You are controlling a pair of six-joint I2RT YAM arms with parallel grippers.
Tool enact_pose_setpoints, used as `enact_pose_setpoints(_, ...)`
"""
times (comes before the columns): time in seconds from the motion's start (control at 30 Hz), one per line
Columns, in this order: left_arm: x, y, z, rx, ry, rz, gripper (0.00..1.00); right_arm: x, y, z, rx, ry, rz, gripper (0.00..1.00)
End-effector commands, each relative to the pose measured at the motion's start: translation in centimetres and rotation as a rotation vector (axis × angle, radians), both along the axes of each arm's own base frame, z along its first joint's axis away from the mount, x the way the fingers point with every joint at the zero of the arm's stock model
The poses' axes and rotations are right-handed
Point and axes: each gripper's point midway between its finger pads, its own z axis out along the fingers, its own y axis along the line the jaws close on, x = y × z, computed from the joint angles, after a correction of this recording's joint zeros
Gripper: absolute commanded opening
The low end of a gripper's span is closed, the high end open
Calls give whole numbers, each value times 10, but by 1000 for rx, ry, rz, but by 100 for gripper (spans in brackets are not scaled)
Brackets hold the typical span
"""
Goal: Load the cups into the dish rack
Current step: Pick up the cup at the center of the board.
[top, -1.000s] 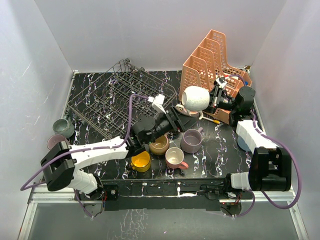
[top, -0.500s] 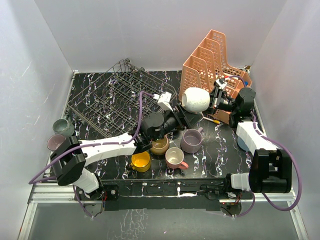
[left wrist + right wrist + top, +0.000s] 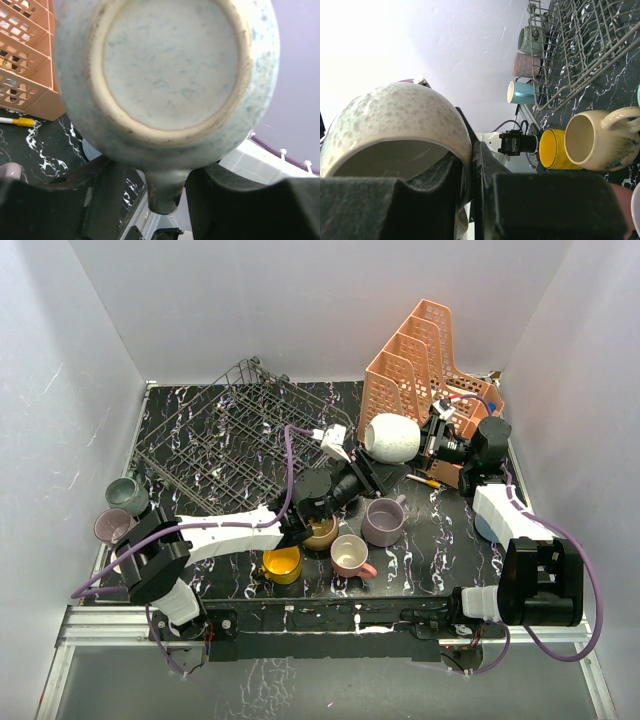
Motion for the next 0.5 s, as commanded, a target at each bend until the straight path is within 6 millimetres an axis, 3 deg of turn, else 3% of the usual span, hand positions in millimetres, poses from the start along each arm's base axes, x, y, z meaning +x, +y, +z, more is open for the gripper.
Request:
enact_pose_setpoints(0.0,3,-1,48,-150,-55,13,40,-10,2,20,0,-102,14,8)
enact_pose_setpoints(0.2,5,0,53,-158,-74,29,0,-12,2,19,-2,-102,15,8)
enact_pose_setpoints(0.33,4,8,58,-156,-90,44,0,-13,2,17,-10,-123,13,9)
enact_pose_setpoints(0.47,0,20,66,-175,-117,54,0,-15,2,15,-26,-155,14,36)
